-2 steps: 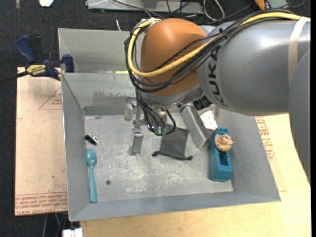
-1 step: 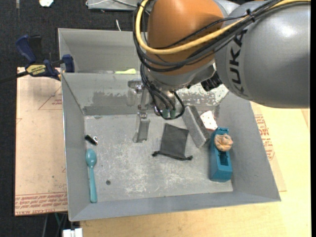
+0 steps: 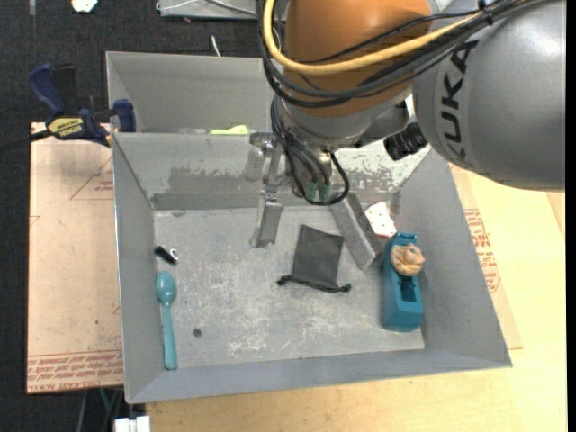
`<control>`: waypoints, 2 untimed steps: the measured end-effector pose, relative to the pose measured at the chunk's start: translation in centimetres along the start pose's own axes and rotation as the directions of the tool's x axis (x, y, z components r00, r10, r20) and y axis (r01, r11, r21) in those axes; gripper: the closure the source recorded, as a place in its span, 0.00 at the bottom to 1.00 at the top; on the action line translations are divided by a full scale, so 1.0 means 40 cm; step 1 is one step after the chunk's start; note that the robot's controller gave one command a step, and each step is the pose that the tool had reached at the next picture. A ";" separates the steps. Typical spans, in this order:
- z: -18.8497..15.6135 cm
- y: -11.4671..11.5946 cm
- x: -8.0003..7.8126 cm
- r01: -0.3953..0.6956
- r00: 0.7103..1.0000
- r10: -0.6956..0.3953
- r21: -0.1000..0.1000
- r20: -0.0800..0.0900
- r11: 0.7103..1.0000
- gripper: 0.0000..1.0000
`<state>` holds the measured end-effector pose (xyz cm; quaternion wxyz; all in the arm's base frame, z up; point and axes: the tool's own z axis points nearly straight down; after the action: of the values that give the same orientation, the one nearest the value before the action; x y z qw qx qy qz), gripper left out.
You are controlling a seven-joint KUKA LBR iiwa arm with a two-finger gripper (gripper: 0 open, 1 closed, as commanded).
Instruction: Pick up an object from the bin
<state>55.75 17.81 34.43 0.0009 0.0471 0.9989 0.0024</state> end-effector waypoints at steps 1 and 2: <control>0.121 -0.059 -0.070 0.038 0.999 -0.038 -0.004 0.013 0.999 0.00; 0.140 -0.095 -0.015 0.199 0.980 -0.199 -0.001 0.000 0.980 0.00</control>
Offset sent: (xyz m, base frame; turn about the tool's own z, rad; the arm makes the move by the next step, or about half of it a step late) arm -0.0279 -0.0497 -0.0015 -0.3717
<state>55.99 13.99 28.80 0.0011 -0.0532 0.9986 0.0026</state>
